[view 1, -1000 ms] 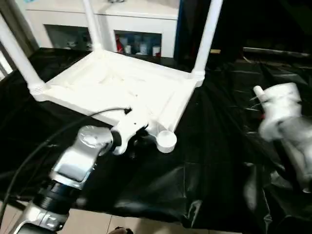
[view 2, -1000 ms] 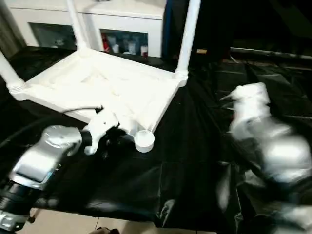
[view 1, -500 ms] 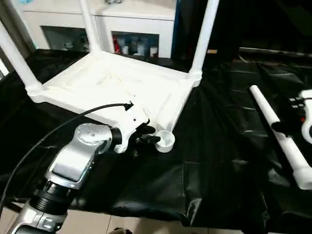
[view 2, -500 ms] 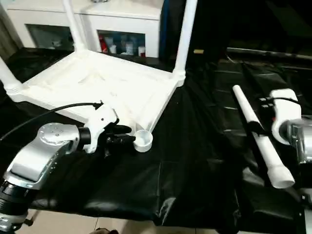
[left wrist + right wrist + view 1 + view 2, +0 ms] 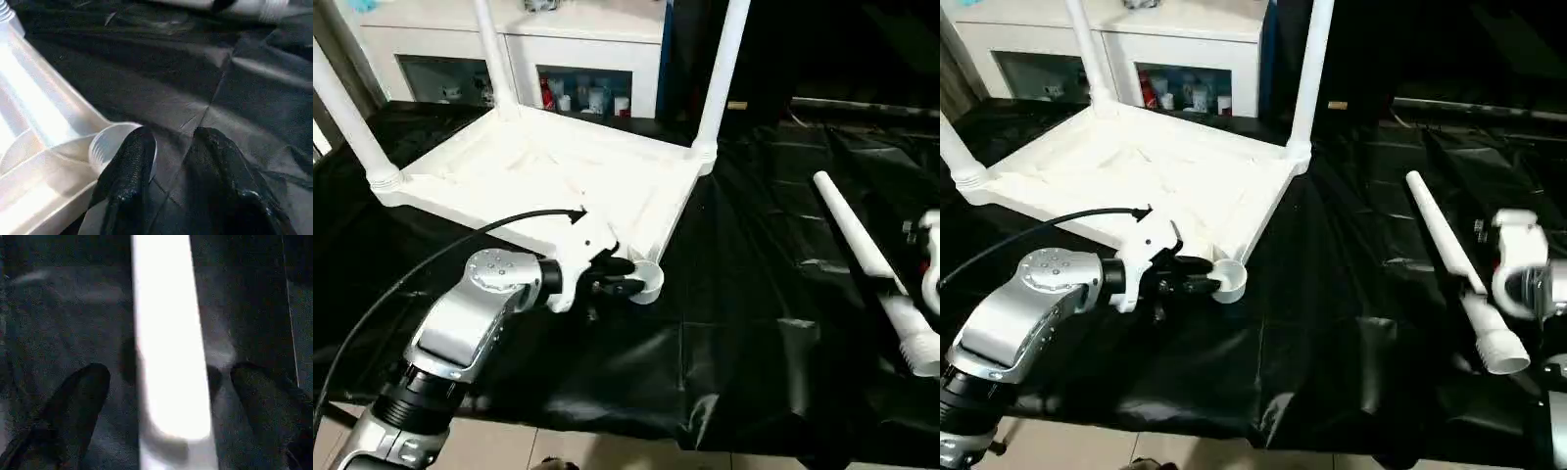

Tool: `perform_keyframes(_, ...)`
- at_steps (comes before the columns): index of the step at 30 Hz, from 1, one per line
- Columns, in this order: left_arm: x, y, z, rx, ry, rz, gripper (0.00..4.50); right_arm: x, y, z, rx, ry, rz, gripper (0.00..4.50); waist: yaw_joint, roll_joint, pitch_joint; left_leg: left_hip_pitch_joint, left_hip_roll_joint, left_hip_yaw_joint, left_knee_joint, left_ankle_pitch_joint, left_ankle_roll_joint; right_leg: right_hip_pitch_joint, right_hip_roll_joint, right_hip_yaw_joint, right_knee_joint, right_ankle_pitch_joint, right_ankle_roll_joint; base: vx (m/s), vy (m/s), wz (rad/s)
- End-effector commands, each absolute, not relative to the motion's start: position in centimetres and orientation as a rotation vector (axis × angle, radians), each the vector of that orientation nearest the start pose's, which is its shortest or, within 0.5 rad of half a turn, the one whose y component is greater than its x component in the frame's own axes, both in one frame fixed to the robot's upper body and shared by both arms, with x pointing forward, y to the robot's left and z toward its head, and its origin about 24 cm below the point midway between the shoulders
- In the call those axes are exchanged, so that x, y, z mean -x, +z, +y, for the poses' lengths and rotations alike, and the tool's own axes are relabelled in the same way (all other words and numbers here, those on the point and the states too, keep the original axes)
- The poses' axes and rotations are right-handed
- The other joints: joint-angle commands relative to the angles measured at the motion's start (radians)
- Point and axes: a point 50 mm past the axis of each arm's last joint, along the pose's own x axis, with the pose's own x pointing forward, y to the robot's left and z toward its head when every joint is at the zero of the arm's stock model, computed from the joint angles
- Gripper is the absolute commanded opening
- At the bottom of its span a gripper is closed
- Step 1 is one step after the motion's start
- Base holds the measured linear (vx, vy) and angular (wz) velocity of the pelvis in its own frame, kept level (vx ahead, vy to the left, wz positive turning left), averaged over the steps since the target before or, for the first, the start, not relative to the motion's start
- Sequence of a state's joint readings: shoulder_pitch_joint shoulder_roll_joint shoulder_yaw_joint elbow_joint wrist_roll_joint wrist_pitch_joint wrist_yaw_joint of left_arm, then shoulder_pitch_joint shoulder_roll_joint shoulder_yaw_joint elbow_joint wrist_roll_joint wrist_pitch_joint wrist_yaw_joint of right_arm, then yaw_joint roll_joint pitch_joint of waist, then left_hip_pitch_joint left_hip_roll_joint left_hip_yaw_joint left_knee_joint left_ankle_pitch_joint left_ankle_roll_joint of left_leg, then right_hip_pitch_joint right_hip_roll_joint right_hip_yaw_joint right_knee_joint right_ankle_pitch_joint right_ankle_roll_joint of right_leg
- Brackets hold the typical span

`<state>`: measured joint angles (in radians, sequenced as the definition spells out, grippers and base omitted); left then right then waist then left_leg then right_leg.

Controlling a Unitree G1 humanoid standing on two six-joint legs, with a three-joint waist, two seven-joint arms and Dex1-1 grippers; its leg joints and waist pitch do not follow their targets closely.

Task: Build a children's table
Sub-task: Pick table leg

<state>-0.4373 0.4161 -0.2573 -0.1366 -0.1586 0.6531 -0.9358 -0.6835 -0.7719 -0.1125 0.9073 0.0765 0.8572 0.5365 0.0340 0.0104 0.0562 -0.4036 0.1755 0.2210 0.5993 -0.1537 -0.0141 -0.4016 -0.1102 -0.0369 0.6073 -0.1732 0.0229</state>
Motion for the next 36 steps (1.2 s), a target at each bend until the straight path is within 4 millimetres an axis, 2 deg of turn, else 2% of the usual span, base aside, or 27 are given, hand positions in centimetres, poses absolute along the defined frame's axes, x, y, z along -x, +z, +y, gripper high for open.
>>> perform_keyframes(1,-28.2,11.9,10.6,-0.305,-1.180,0.308,1.70,-29.5,8.2,-36.6,-0.005,-0.146,0.940,4.17,0.002,-0.026,-0.068,0.030,0.040,-0.028,-0.056,-0.305,-0.006,0.028,-0.025,0.015,-0.081,-0.353,-0.230,0.000,0.000,0.00)
perform_keyframes(3,-28.0,12.1,10.5,-0.278,-1.206,0.304,1.70,-29.7,8.2,-36.6,-0.009,-0.139,0.951,4.05,0.000,-0.029,-0.067,0.032,0.040,-0.028,-0.054,-0.329,-0.014,0.025,-0.026,0.014,-0.085,-0.403,-0.214,0.000,0.000,0.00)
perform_keyframes(5,-27.7,12.2,10.4,-0.264,-1.231,0.308,1.70,-29.7,8.2,-36.6,-0.010,-0.133,0.956,3.80,0.000,-0.027,-0.064,0.032,0.041,-0.029,-0.055,-0.344,-0.019,0.021,-0.025,0.014,-0.088,-0.423,-0.209,0.000,0.000,0.00)
perform_keyframes(8,-27.1,12.3,10.2,-0.257,-1.283,0.303,1.70,-29.8,8.2,-36.5,-0.005,-0.120,0.964,3.58,0.002,-0.030,-0.064,0.034,0.042,-0.029,-0.055,-0.353,-0.023,0.019,-0.025,0.013,-0.087,-0.432,-0.203,0.000,0.000,0.00)
perform_keyframes(10,-26.9,12.4,10.1,-0.263,-1.295,0.297,1.70,-29.8,8.0,-36.5,0.000,-0.119,0.970,3.42,0.001,-0.037,-0.064,0.032,0.042,-0.028,-0.055,-0.351,-0.023,0.019,-0.026,0.014,-0.087,-0.437,-0.201,0.000,0.000,0.00)
perform_keyframes(15,-27.1,12.3,10.6,-0.282,-1.272,0.301,1.70,-29.9,7.6,-36.3,-0.007,-0.112,0.974,2.97,0.000,-0.035,-0.063,0.034,0.042,-0.031,-0.055,-0.364,-0.031,0.016,-0.026,0.014,-0.088,-0.461,-0.184,0.000,0.000,0.00)
perform_keyframes(16,-27.2,12.3,10.7,-0.283,-1.268,0.303,1.70,-29.9,7.6,-36.3,-0.008,-0.111,0.975,2.97,-0.001,-0.037,-0.063,0.032,0.042,-0.031,-0.055,-0.363,-0.031,0.017,-0.026,0.014,-0.087,-0.459,-0.185,0.000,0.000,0.00)
perform_keyframes(18,-27.4,12.3,10.9,-0.292,-1.252,0.308,1.70,-29.9,7.6,-36.3,-0.002,-0.106,0.978,2.69,0.000,-0.040,-0.063,0.031,0.042,-0.031,-0.056,-0.359,-0.030,0.017,-0.026,0.014,-0.087,-0.458,-0.181,0.000,0.000,0.00)
perform_keyframes(21,-27.4,12.2,10.9,-0.295,-1.240,0.309,1.70,-29.8,7.5,-36.3,0.005,-0.106,0.982,2.60,0.002,-0.038,-0.063,0.032,0.042,-0.030,-0.056,-0.360,-0.030,0.016,-0.027,0.014,-0.087,-0.455,-0.183,0.000,0.000,0.00)
perform_keyframes(22,-27.4,12.2,10.9,-0.293,-1.240,0.310,1.70,-29.8,7.4,-36.4,0.004,-0.111,0.981,2.39,0.003,-0.035,-0.063,0.033,0.042,-0.030,-0.056,-0.356,-0.032,0.016,-0.027,0.015,-0.086,-0.447,-0.187,0.000,0.000,0.00)
perform_keyframes(24,-27.3,12.2,11.0,-0.294,-1.241,0.312,1.70,-29.8,7.3,-36.5,0.004,-0.115,0.979,2.23,0.002,-0.035,-0.064,0.032,0.042,-0.030,-0.056,-0.358,-0.032,0.017,-0.025,0.015,-0.085,-0.434,-0.192,0.000,0.000,0.00)
perform_keyframes(29,-27.2,12.2,11.1,-0.289,-1.252,0.318,1.70,-29.8,7.3,-36.5,-0.009,-0.119,0.964,1.90,0.003,-0.039,-0.065,0.031,0.042,-0.028,-0.055,-0.344,-0.026,0.019,-0.026,0.015,-0.082,-0.416,-0.201,0.000,0.000,0.00)
perform_keyframes(30,-27.3,12.2,11.1,-0.287,-1.253,0.319,1.70,-29.8,7.3,-36.5,-0.014,-0.123,0.957,1.88,0.004,-0.047,-0.064,0.030,0.043,-0.027,-0.055,-0.338,-0.022,0.019,-0.026,0.015,-0.082,-0.415,-0.200,0.000,0.000,0.00)
perform_keyframes(33,-27.6,12.5,11.3,-0.258,-1.234,0.306,1.70,-30.0,7.7,-36.4,-0.024,-0.122,0.932,1.86,0.006,-0.045,-0.064,0.030,0.043,-0.027,-0.054,-0.330,-0.021,0.019,-0.027,0.016,-0.081,-0.418,-0.198,0.000,0.000,0.00)
perform_keyframes(34,-27.9,12.6,11.4,-0.222,-1.207,0.298,1.70,-30.7,8.2,-35.9,-0.042,-0.096,0.876,1.86,0.009,-0.031,-0.064,0.031,0.042,-0.029,-0.056,-0.331,-0.026,0.020,-0.027,0.016,-0.079,-0.407,-0.201,0.000,0.000,0.00)
perform_keyframes(36,-28.3,12.6,11.5,-0.201,-1.173,0.291,1.70,-31.2,8.8,-35.3,-0.075,-0.057,0.820,1.86,0.006,-0.036,-0.063,0.029,0.041,-0.027,-0.059,-0.343,-0.027,0.021,-0.022,0.016,-0.081,-0.402,-0.193,0.000,0.000,0.00)
